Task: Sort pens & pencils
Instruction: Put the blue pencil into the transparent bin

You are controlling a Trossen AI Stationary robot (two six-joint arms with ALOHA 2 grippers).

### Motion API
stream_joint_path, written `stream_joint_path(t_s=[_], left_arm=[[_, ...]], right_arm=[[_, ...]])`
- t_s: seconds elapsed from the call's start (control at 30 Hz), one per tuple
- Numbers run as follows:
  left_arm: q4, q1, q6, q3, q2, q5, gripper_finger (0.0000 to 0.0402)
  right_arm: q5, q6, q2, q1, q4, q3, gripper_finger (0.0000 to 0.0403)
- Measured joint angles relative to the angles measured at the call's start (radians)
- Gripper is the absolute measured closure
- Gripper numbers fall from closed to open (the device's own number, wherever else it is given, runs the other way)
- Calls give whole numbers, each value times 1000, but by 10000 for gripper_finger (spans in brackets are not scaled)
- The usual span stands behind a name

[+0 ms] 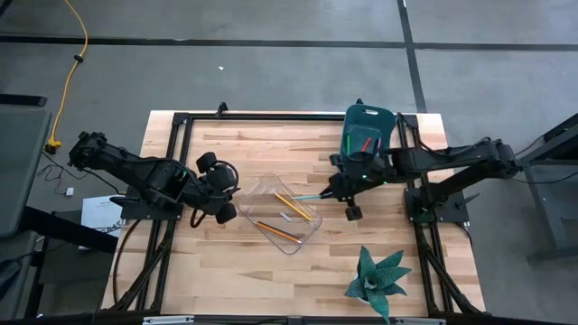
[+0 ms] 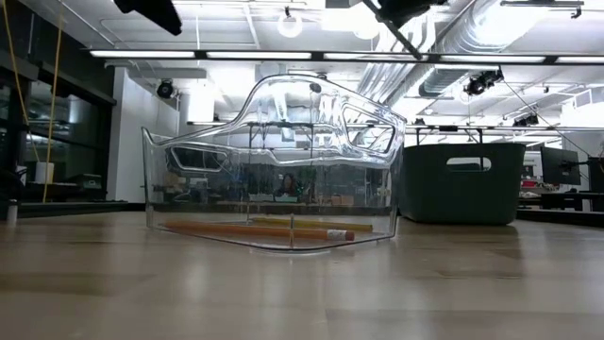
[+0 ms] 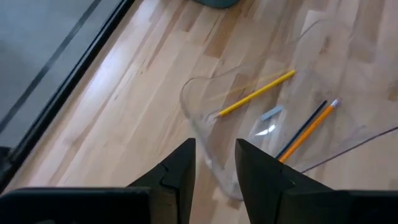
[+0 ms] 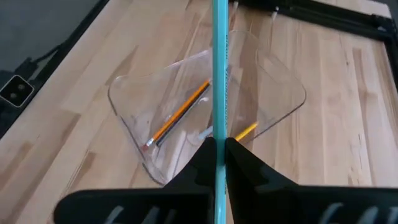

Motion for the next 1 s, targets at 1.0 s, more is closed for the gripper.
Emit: stream_joint_path(t_s=[1.0], left_arm=[[-66, -1, 319, 128, -328, 38, 300]], right_arm=[[-129, 336, 363, -97, 44, 336, 402]])
